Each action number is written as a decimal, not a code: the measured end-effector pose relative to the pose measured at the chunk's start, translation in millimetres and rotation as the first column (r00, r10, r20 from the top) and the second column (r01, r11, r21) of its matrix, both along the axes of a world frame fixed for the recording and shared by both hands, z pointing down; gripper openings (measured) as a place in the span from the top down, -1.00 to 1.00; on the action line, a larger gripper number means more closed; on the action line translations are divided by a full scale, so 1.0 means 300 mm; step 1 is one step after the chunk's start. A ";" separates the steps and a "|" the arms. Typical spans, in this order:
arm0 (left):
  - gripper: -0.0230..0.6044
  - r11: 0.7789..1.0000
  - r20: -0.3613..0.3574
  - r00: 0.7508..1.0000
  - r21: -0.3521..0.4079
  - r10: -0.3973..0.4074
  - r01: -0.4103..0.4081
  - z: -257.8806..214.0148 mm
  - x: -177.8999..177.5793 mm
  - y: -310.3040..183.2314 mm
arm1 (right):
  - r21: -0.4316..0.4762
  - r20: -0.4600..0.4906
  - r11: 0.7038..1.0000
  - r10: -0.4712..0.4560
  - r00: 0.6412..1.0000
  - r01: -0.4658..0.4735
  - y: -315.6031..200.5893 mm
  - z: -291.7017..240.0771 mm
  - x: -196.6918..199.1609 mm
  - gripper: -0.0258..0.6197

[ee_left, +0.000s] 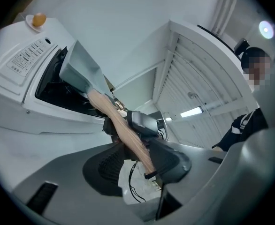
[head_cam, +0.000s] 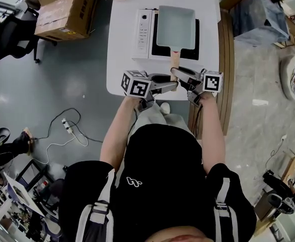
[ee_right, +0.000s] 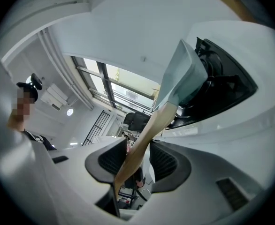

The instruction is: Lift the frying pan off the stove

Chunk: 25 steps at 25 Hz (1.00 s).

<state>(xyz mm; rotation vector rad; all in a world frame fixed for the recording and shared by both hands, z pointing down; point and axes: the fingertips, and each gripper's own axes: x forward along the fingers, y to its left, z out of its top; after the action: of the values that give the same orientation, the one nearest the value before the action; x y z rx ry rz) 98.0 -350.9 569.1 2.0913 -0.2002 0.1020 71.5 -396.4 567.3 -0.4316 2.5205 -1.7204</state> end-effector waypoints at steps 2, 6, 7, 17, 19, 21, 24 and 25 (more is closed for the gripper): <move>0.34 1.000 0.003 1.000 0.018 0.012 -0.012 -0.005 -0.004 0.004 | 0.018 0.000 1.000 -0.001 1.000 0.001 0.003 -0.002 -0.001 0.43; 0.32 0.999 -0.020 1.000 0.047 0.015 -0.014 -0.032 -0.013 0.012 | 0.038 0.039 0.999 0.018 0.999 -0.019 0.008 -0.025 -0.007 0.42; 0.32 0.998 -0.024 1.000 0.054 0.016 -0.014 -0.040 -0.015 0.014 | 0.045 0.050 0.999 0.023 0.998 -0.025 0.011 -0.033 -0.009 0.41; 0.30 0.988 0.018 0.999 0.149 0.050 -0.052 -0.136 -0.031 0.038 | 0.121 0.083 0.991 0.043 0.996 -0.053 0.028 -0.129 -0.020 0.40; 0.30 0.985 0.021 0.998 0.166 0.052 -0.055 -0.163 -0.040 0.041 | 0.141 0.082 0.989 0.044 0.996 -0.055 0.030 -0.156 -0.026 0.40; 0.30 0.981 0.025 0.998 0.185 0.056 -0.059 -0.191 -0.049 0.046 | 0.155 0.072 0.986 0.042 0.997 -0.052 0.035 -0.185 -0.034 0.40; 0.29 0.974 0.027 0.998 0.214 0.065 -0.069 -0.235 -0.054 0.061 | 0.176 0.071 0.983 0.042 0.997 -0.054 0.048 -0.230 -0.043 0.40; 0.29 0.972 0.025 0.997 0.223 0.068 -0.072 -0.249 -0.054 0.067 | 0.184 0.074 0.981 0.041 0.996 -0.054 0.054 -0.245 -0.044 0.40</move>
<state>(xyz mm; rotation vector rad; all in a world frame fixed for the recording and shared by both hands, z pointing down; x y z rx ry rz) 81.8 -330.7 494.3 2.3232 -0.1542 0.1462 58.4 -380.3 493.7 -0.4079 2.5678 -1.4407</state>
